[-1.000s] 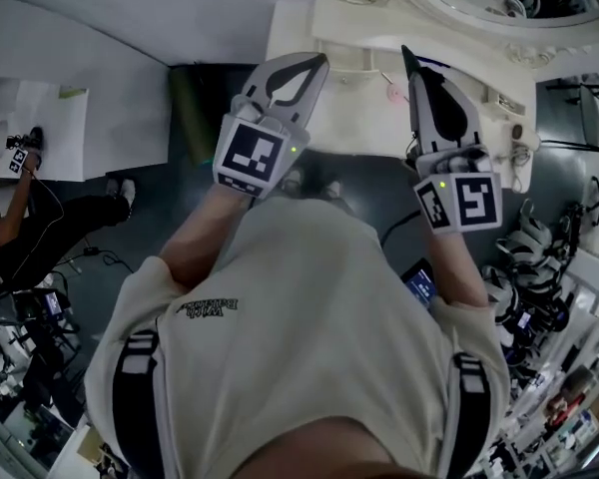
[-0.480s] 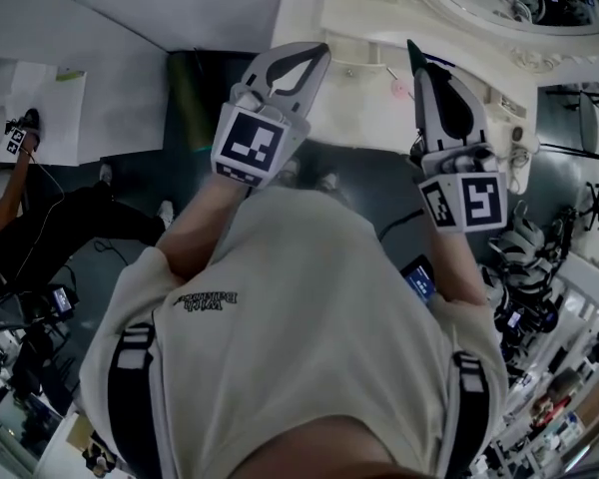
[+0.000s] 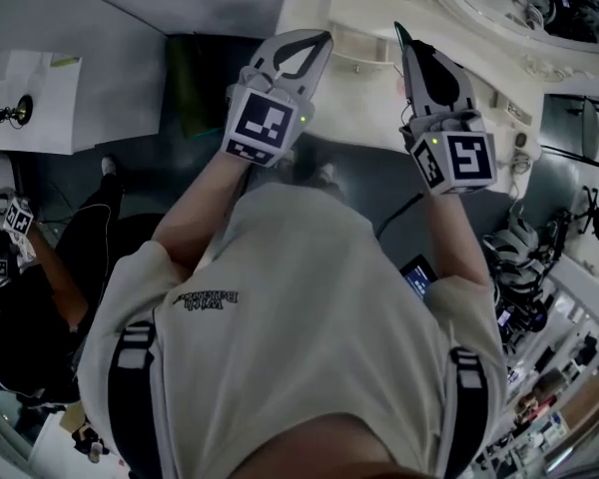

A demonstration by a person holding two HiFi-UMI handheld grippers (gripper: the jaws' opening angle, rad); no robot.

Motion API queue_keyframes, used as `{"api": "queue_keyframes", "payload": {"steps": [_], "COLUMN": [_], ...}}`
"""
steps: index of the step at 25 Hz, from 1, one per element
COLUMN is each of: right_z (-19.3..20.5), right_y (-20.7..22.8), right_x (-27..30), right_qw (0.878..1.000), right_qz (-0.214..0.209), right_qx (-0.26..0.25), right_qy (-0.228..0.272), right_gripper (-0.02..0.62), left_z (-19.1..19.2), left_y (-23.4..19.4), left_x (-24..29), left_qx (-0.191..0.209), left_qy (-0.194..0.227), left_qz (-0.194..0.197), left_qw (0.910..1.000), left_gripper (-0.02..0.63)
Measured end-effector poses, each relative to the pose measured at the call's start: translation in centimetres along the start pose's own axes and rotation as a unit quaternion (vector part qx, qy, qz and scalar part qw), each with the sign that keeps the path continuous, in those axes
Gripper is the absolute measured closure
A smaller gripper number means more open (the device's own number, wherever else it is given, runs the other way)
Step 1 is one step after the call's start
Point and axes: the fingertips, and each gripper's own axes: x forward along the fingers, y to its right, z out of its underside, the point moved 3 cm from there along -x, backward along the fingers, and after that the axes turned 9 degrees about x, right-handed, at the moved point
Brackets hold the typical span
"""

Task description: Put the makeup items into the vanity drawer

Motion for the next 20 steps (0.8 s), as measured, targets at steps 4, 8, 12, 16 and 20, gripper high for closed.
{"api": "queue_keyframes", "payload": {"steps": [4, 8, 12, 16, 20], "right_z": [2.7, 6.3, 9.8, 13.3, 16.2], "right_y": [1.2, 2.1, 2.6, 3.8, 4.5], "right_x": [2.7, 5.4, 7.2, 10.0, 11.6], "right_qw": [0.999, 0.997, 0.994, 0.989, 0.984], "right_qz": [-0.004, -0.008, -0.011, -0.013, -0.013], "right_qx": [0.006, 0.013, 0.011, 0.010, 0.009], "right_qy": [-0.036, -0.075, -0.111, -0.145, -0.177], "right_gripper": [0.575, 0.575, 0.575, 0.575, 0.575], "left_z": [2.6, 5.5, 7.8, 11.3, 14.2], "left_y": [-0.4, -0.9, -0.4, -0.8, -0.4], "left_x": [1.8, 3.5, 4.5, 6.4, 7.9], "left_qx": [-0.014, -0.028, -0.039, -0.054, -0.067], "left_qy": [-0.022, -0.039, -0.048, -0.070, -0.092], "left_qz": [0.004, 0.007, 0.018, 0.029, 0.041], "left_qw": [0.9997, 0.9988, 0.9979, 0.9957, 0.9927], "left_gripper": [0.591, 0.591, 0.591, 0.592, 0.591]}}
